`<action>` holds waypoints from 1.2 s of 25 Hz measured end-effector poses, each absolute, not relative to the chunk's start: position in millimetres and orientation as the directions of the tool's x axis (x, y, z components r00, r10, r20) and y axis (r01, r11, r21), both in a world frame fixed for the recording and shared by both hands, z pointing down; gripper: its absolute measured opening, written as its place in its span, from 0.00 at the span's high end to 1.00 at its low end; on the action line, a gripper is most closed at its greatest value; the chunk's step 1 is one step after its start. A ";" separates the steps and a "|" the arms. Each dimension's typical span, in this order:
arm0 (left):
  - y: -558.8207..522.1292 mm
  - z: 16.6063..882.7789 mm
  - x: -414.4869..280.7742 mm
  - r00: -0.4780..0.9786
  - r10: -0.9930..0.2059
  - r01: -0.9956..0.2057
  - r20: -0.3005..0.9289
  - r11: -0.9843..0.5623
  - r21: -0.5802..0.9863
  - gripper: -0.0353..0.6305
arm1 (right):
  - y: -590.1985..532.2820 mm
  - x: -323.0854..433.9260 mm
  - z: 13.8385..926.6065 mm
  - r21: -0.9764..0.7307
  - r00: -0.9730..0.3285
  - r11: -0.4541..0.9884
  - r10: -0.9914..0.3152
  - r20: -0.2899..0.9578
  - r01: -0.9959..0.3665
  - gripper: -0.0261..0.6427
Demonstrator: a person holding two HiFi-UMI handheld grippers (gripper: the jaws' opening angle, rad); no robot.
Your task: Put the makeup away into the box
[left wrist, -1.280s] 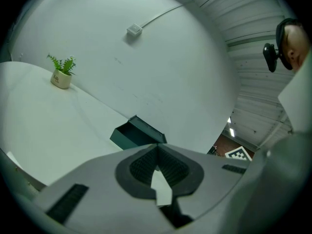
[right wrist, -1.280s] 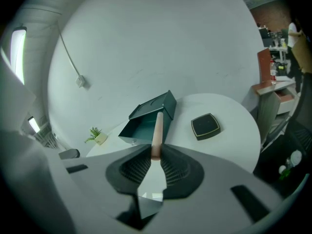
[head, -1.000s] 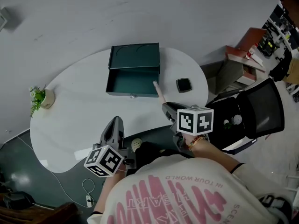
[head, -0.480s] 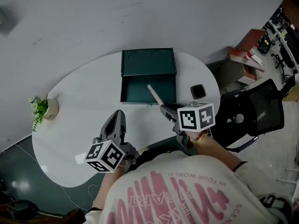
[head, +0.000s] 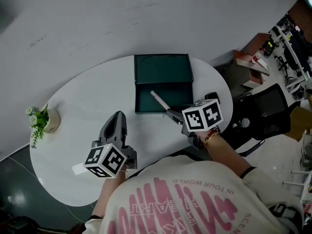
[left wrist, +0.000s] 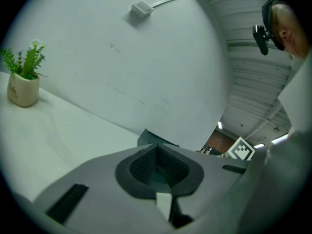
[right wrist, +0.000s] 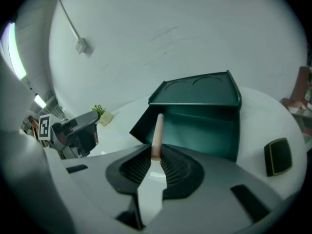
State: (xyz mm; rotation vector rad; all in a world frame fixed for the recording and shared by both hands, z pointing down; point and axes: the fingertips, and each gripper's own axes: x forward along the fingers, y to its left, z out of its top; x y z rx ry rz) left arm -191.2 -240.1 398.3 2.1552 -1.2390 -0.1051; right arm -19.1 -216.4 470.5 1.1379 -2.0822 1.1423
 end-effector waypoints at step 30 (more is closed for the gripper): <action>-245.6 445.2 -251.1 0.419 -0.853 -0.769 0.311 -0.151 0.621 0.94 | -257.4 -33.1 525.3 -0.196 -0.345 0.724 -0.062 0.936 -0.662 0.87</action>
